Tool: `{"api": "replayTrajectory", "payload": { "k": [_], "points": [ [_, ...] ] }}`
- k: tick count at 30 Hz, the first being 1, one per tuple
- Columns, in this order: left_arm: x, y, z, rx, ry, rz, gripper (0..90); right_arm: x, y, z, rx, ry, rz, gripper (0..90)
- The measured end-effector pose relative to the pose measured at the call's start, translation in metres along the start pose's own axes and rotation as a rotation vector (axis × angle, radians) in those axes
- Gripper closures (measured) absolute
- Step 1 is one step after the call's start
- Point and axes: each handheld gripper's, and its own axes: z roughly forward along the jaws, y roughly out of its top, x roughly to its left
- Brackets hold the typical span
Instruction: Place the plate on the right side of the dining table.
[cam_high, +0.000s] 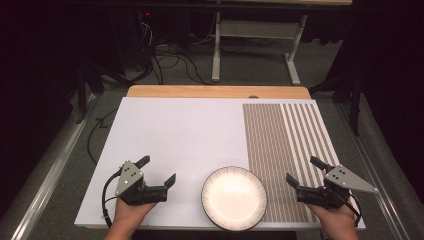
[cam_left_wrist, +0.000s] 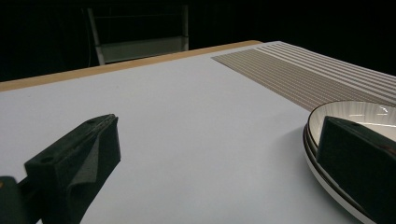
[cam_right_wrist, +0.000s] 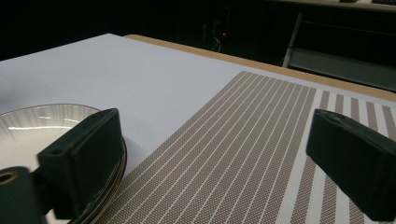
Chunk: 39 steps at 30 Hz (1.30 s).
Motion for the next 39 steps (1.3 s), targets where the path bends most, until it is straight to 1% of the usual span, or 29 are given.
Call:
{"api": "replayTrajectory", "payload": {
  "k": [2, 3, 5, 6, 7, 8, 9, 10, 12, 14, 15, 16, 19, 20, 21, 23, 24, 25, 26, 27, 29, 32, 33, 34, 35, 36, 37, 38, 39],
  "points": [
    [0.000, 0.001, 0.000, 0.004, 0.001, 0.007, 0.2, 0.002, 0.000, 0.000, 0.008, 0.002, -0.005, 12.6],
    [-0.001, 0.001, 0.000, 0.004, 0.000, 0.009, 0.1, 0.003, 0.001, 0.000, 0.013, 0.009, -0.009, 18.1],
    [-0.002, 0.002, 0.000, -0.002, 0.001, 0.006, 0.1, 0.005, 0.002, -0.001, 0.021, 0.011, -0.025, 26.0],
    [-0.002, 0.002, 0.000, -0.002, 0.001, 0.006, 0.1, 0.005, 0.002, -0.001, 0.021, 0.011, -0.025, 26.0],
    [-0.002, 0.002, 0.000, -0.002, 0.001, 0.010, 0.1, 0.007, 0.002, -0.001, 0.027, 0.013, -0.031, 28.5],
    [-0.003, 0.002, 0.001, 0.000, -0.001, 0.013, 0.1, 0.008, 0.002, -0.001, 0.034, 0.031, -0.042, 35.5],
    [-0.003, 0.002, 0.001, 0.000, -0.001, 0.013, 0.1, 0.008, 0.002, -0.001, 0.034, 0.031, -0.042, 35.5],
    [-0.003, 0.002, 0.001, -0.003, 0.000, 0.013, 0.1, 0.011, 0.001, -0.001, 0.046, 0.050, -0.050, 42.3],
    [-0.003, 0.003, 0.000, -0.002, -0.001, 0.015, 0.1, 0.012, 0.001, 0.000, 0.062, 0.080, -0.071, 51.2],
    [-0.003, 0.003, 0.000, -0.003, -0.004, 0.014, 0.1, 0.015, -0.001, 0.002, 0.079, 0.106, -0.080, 59.0],
    [-0.004, 0.003, 0.001, -0.002, -0.006, 0.012, 0.1, 0.016, -0.001, 0.002, 0.090, 0.121, -0.075, 62.1],
    [-0.004, 0.003, 0.001, -0.002, -0.006, 0.012, 0.1, 0.016, -0.001, 0.002, 0.090, 0.121, -0.075, 62.1],
    [-0.004, 0.002, 0.001, 0.001, -0.012, 0.011, 0.1, 0.017, -0.002, 0.004, 0.114, 0.157, -0.069, 70.5],
    [-0.004, 0.003, 0.001, 0.003, -0.012, 0.014, 0.1, 0.018, -0.002, 0.005, 0.118, 0.172, -0.071, 73.3],
    [-0.005, 0.003, 0.001, -0.001, -0.013, 0.014, 0.1, 0.020, -0.003, 0.006, 0.139, 0.197, -0.057, 78.2],
    [-0.004, 0.003, 0.001, 0.001, -0.014, 0.016, 0.1, 0.021, -0.004, 0.006, 0.147, 0.207, -0.051, 79.7],
    [-0.005, 0.003, 0.001, 0.002, -0.015, 0.018, 0.1, 0.023, -0.005, 0.008, 0.168, 0.225, -0.065, 83.4],
    [-0.005, 0.003, 0.002, 0.002, -0.015, 0.019, 0.1, 0.024, -0.005, 0.008, 0.180, 0.228, -0.064, 84.9],
    [-0.005, 0.003, 0.002, 0.002, -0.015, 0.019, 0.1, 0.024, -0.005, 0.008, 0.180, 0.228, -0.064, 84.9],
    [-0.005, 0.003, 0.002, 0.001, -0.016, 0.020, 0.1, 0.026, -0.005, 0.009, 0.193, 0.245, -0.067, 87.7],
    [-0.005, 0.003, 0.001, 0.000, -0.016, 0.021, 0.1, 0.028, -0.006, 0.010, 0.209, 0.261, -0.075, 90.0],
    [-0.005, 0.003, 0.001, -0.004, -0.016, 0.019, 0.1, 0.030, -0.007, 0.012, 0.224, 0.275, -0.079, 90.0],
    [-0.005, 0.003, 0.001, -0.006, -0.015, 0.019, 0.1, 0.031, -0.008, 0.013, 0.242, 0.292, -0.095, 90.0],
    [-0.005, 0.003, 0.001, -0.006, -0.015, 0.019, 0.1, 0.031, -0.008, 0.013, 0.242, 0.292, -0.095, 90.0],
    [-0.005, 0.003, 0.001, -0.006, -0.015, 0.018, 0.1, 0.033, -0.009, 0.014, 0.252, 0.296, -0.098, 90.0],
    [-0.005, 0.003, 0.001, -0.007, -0.015, 0.019, 0.1, 0.034, -0.010, 0.016, 0.270, 0.308, -0.111, 90.0],
    [-0.005, 0.003, 0.001, -0.007, -0.015, 0.019, 0.1, 0.035, -0.010, 0.017, 0.277, 0.309, -0.122, 90.0],
    [-0.005, 0.004, 0.001, -0.007, -0.016, 0.019, 0.1, 0.035, -0.010, 0.017, 0.277, 0.309, -0.122, 90.0],
    [-0.005, 0.004, 0.001, -0.007, -0.016, 0.019, 0.1, 0.037, -0.011, 0.019, 0.291, 0.308, -0.131, 90.0]
  ]
}}
